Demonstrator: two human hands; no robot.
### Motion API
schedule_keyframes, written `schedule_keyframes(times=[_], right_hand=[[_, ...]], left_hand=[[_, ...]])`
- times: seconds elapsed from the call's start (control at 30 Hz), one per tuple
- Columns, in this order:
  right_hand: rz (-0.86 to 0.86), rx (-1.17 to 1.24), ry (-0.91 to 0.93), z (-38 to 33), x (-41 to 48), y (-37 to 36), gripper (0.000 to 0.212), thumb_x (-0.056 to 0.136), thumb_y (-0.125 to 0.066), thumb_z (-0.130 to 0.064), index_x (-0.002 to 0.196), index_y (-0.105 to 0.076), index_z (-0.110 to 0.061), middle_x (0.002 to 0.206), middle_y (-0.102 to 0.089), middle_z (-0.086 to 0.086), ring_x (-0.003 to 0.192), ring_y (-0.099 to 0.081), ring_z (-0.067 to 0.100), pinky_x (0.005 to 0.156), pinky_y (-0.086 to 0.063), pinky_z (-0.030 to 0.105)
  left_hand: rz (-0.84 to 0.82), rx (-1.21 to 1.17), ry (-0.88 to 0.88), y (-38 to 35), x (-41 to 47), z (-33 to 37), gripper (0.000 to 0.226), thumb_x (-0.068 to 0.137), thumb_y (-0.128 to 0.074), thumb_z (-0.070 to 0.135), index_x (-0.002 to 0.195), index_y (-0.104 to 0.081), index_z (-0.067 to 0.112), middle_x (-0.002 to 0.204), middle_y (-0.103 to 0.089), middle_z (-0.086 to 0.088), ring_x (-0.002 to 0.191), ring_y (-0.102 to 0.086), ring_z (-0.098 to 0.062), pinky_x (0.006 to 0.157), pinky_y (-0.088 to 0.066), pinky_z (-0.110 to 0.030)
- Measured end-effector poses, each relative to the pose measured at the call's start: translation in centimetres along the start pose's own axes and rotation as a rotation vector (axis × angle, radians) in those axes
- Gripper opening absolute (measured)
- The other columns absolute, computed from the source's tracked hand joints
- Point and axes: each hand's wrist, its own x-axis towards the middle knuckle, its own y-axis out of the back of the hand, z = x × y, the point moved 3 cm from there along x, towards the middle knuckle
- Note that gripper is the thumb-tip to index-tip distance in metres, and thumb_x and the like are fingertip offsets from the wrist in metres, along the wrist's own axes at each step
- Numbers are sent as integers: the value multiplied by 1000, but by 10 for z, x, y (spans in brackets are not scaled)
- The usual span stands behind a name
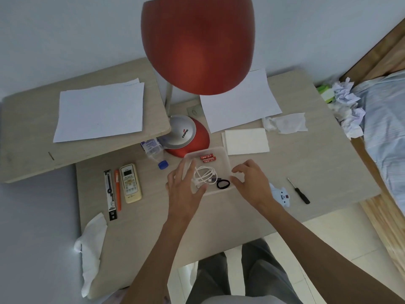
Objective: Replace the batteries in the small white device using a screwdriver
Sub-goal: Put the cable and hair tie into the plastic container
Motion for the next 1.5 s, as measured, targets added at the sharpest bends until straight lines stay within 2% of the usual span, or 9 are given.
schedule_keyframes(times=[0.13,0.27,0.33,0.43,0.67,0.97,1.2,1.33,1.5], right_hand=[[58,37,-11,5,-11,25,31,97,-78,-40,124,-75,-26,112,-59,-9,97,-62,15,78,-57,36],[125,-17,66,3,-32,60,53,104,-70,-44,152,-60,-24,143,-60,0,129,-60,23,97,-62,47],[193,-114,119,-2,-47,82,62,107,-64,-48,162,-49,-22,163,-50,7,145,-51,29,112,-54,48],[314,-239,181,-12,-69,116,64,110,-59,-46,165,-44,-18,172,-40,15,155,-43,38,123,-42,51],[436,-287,191,11,-105,167,60,110,-61,-40,162,-49,-13,170,-41,21,156,-42,41,125,-41,51],[228,-183,26,107,-108,168,57,110,-60,-39,163,-47,-22,172,-41,8,156,-43,33,114,-52,49],[64,-136,-99,161,-96,121,45,107,-63,-32,149,-58,-16,126,-63,3,121,-60,27,87,-61,45],[-27,-128,-169,179,-82,89,39,105,-63,-31,141,-58,-16,123,-60,4,117,-59,28,87,-60,47],[-68,-112,-212,197,-65,66,29,104,-63,-31,128,-56,-17,120,-56,6,110,-60,33,83,-59,50]], left_hand=[[57,-46,-18,20,-15,11,85,100,-64,58,170,-18,45,176,-24,1,161,-22,-27,128,-24,-48],[140,123,-77,45,-36,29,78,104,-42,75,171,-14,44,175,-26,-8,161,-23,-35,130,-26,-61],[168,184,-70,59,-47,43,80,104,-47,74,171,-14,45,176,-22,-10,163,-18,-37,130,-22,-63],[212,259,-75,78,-58,62,77,101,-60,66,167,-29,41,173,-26,-14,161,-23,-40,128,-24,-64],[311,310,-111,100,-68,93,69,97,-69,55,157,-46,33,163,-41,-15,152,-36,-40,123,-35,-60],[303,382,-4,63,-59,83,66,94,-76,50,152,-52,30,148,-52,-21,133,-49,-47,113,-41,-62],[121,-100,303,4,-32,22,80,101,-70,49,166,-27,33,154,-50,-17,140,-52,-40,115,-47,-61],[153,-429,465,-21,-19,-13,73,98,-76,49,160,-39,39,143,-60,-9,124,-66,-31,104,-58,-52],[164,-704,510,-39,-10,-31,64,97,-82,33,153,-52,45,133,-69,-5,113,-73,-22,97,-63,-57]])
